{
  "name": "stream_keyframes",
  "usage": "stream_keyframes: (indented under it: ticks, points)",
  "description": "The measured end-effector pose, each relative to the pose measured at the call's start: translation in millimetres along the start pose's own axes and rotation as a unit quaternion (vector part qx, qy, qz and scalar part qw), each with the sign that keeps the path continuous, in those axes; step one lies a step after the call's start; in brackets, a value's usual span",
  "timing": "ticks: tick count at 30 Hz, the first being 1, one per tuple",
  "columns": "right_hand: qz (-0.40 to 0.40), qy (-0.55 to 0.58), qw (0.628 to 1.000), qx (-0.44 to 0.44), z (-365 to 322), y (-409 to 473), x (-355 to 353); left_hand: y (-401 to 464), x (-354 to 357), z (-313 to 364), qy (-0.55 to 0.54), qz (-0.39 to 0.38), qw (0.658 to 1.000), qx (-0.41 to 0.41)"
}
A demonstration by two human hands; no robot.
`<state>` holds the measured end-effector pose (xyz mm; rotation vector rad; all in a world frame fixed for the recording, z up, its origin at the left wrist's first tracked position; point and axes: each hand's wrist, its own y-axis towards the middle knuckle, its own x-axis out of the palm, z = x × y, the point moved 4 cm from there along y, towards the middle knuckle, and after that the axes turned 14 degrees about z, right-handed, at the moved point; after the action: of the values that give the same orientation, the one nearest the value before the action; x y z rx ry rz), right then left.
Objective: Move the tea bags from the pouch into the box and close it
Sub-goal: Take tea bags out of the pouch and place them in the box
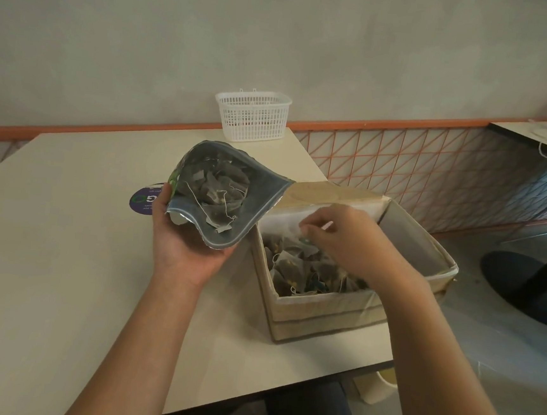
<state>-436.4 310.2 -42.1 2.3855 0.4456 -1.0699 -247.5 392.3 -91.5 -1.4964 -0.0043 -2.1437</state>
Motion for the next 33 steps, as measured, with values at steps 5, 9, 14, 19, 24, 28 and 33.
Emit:
stream_keyframes:
  ticks: [5,9,14,19,24,28,33]
  points:
    - [-0.098,-0.043,0.994,-0.015,-12,-4,13,0,1,2,0.009,-0.007,1.000,0.009]
    - [0.082,0.055,0.991,-0.092,-46,-2,2,-1,0,4,0.018,-0.006,1.000,0.011]
    - [0.114,0.132,0.969,-0.175,-99,-4,7,-7,-1,4,0.018,0.016,1.000,0.013]
    - [0.022,-0.005,0.978,-0.209,-123,24,40,-8,-2,5,0.010,0.031,0.999,0.026]
    - [-0.006,-0.121,0.973,-0.197,-124,57,73,-9,2,6,-0.007,0.032,0.999,0.015]
    - [-0.039,-0.113,0.976,-0.182,-121,67,81,-11,3,7,0.000,0.025,1.000,0.002]
    - [-0.065,-0.138,0.974,-0.167,-113,67,85,-11,5,7,0.020,0.010,1.000,0.001]
